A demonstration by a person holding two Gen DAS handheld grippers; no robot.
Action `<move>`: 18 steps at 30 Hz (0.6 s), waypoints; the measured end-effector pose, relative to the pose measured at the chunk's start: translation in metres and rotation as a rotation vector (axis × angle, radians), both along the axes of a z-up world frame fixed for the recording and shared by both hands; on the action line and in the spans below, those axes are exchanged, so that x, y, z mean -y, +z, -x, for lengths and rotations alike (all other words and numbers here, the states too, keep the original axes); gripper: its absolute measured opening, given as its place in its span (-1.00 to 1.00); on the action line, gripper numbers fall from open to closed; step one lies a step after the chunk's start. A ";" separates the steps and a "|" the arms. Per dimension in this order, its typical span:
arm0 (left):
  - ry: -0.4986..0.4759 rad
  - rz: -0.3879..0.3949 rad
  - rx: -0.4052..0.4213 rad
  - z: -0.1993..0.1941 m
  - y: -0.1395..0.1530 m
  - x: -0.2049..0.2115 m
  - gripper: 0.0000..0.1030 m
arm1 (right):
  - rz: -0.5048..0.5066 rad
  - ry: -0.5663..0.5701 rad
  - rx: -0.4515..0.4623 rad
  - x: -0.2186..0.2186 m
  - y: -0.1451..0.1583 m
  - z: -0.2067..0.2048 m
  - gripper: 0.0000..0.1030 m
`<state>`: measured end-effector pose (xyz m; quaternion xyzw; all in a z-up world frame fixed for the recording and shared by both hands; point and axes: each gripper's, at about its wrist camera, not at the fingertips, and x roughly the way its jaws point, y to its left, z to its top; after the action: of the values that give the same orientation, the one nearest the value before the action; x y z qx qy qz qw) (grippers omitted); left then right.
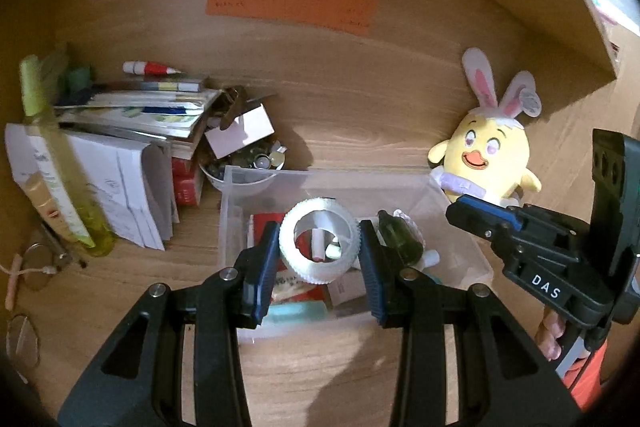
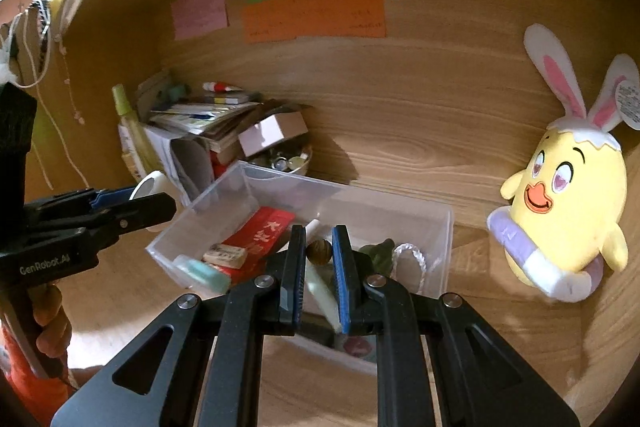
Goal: Organize objects
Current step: 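Lower the white tape roll into the bin and open the left gripper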
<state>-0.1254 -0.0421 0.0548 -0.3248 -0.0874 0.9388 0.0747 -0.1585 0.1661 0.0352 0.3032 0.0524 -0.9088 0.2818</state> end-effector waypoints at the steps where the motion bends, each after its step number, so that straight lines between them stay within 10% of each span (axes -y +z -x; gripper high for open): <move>1: -0.001 -0.005 0.010 0.005 -0.002 0.000 -0.26 | -0.005 -0.006 0.006 0.000 -0.002 0.005 -0.77; 18: -0.035 0.003 0.151 0.047 -0.053 -0.009 -0.26 | -0.074 0.018 0.143 0.024 -0.052 0.036 -0.77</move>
<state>-0.1721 -0.0333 0.0022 -0.3965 -0.0855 0.9102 0.0839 -0.1940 0.1425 -0.0165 0.3769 0.0684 -0.8798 0.2816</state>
